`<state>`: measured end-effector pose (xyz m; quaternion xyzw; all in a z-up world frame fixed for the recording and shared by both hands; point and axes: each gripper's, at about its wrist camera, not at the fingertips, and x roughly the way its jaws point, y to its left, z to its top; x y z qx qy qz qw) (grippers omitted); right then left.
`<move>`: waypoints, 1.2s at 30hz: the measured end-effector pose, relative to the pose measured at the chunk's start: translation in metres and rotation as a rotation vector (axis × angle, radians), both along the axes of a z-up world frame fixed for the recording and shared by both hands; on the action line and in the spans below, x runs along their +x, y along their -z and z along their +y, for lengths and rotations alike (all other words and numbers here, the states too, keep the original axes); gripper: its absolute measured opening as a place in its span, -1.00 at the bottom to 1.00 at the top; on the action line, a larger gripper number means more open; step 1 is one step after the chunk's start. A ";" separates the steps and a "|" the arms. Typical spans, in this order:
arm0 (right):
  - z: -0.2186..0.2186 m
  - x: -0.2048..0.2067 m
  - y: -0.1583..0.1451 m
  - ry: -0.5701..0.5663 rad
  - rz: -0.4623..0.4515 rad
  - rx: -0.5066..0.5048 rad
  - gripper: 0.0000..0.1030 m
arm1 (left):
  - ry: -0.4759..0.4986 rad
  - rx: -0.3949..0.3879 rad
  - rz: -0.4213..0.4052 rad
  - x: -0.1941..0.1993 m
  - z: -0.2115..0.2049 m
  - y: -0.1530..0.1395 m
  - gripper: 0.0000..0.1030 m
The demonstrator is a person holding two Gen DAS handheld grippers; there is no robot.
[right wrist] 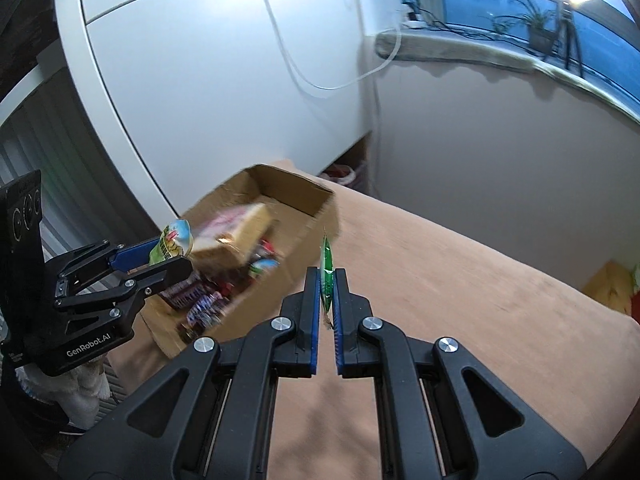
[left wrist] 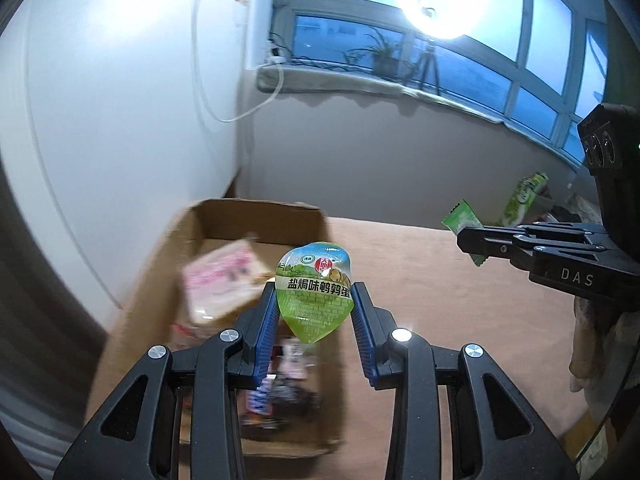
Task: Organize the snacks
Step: 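Carry the green egg pouch and green candy over the box with both tools, then open both tools to drop the pouch and candy into the box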
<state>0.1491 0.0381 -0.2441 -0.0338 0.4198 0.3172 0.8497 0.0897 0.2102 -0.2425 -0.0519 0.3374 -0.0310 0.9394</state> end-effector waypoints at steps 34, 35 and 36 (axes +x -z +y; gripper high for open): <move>0.113 0.036 0.036 -0.127 0.056 -0.045 -0.55 | -0.096 -0.004 0.110 0.023 0.069 0.031 -0.29; 0.112 0.036 0.036 -0.127 0.048 -0.041 -0.25 | -0.098 -0.006 0.109 0.022 0.069 0.031 -0.29; 0.112 0.035 0.035 -0.126 0.037 -0.039 -0.12 | -0.100 -0.007 0.108 0.022 0.069 0.030 -0.29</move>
